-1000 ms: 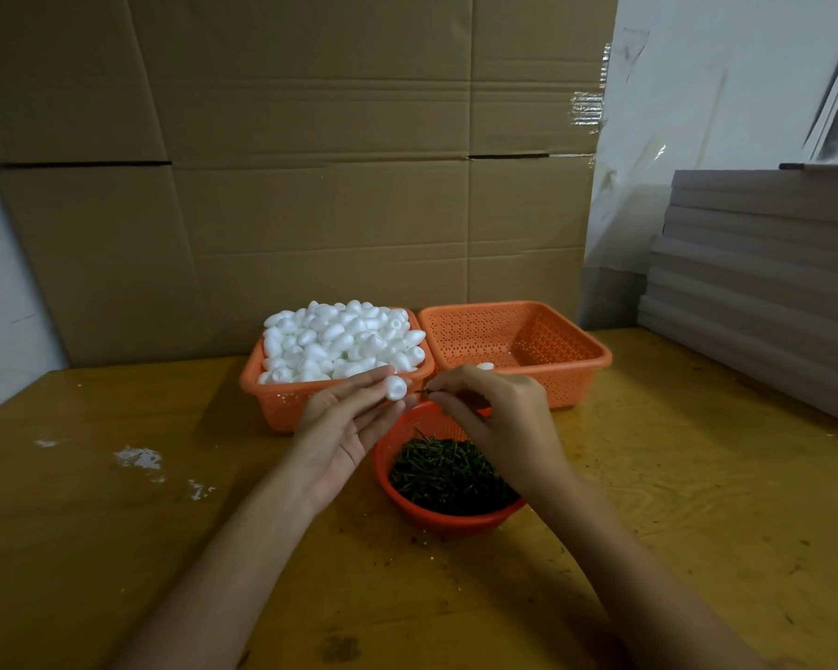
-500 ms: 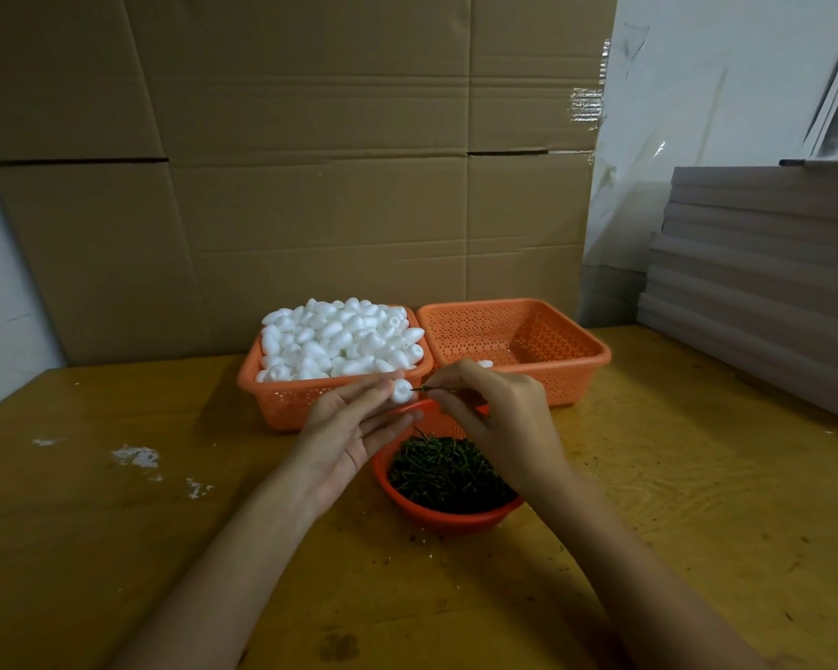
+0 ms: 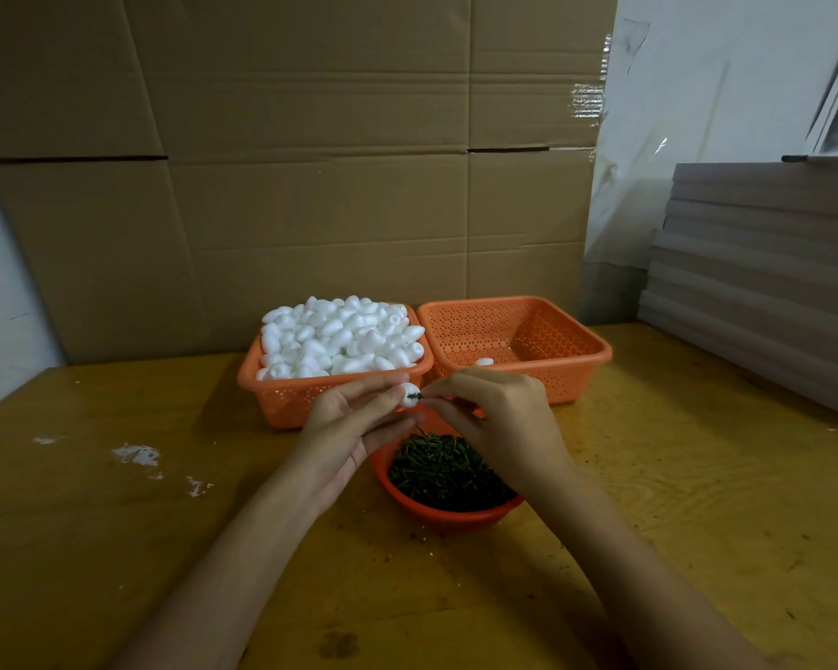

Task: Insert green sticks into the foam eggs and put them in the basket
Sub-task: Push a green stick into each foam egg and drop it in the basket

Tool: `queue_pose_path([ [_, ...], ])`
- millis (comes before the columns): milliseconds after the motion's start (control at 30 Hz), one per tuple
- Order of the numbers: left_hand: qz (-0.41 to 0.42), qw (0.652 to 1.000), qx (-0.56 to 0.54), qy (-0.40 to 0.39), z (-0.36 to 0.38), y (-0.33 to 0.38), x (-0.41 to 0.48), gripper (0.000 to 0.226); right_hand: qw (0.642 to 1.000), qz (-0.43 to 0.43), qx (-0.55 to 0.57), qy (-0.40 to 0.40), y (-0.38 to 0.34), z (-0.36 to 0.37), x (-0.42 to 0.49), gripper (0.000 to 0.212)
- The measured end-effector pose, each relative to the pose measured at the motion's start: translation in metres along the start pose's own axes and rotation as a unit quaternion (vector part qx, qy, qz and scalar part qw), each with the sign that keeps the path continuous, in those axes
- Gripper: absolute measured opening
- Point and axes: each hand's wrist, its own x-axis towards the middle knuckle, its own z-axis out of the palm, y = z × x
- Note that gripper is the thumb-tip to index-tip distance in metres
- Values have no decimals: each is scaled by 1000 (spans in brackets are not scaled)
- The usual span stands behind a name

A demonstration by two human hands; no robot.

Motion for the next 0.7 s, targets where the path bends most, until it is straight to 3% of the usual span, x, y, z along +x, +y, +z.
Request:
queue_pose_path([
  [467, 24, 999, 32, 1, -1, -4, 2, 38, 999, -16, -37, 2, -11, 0, -1, 3],
  [700, 21, 999, 31, 4, -3, -4, 3, 38, 1000, 19, 10, 15, -11, 6, -2, 10],
])
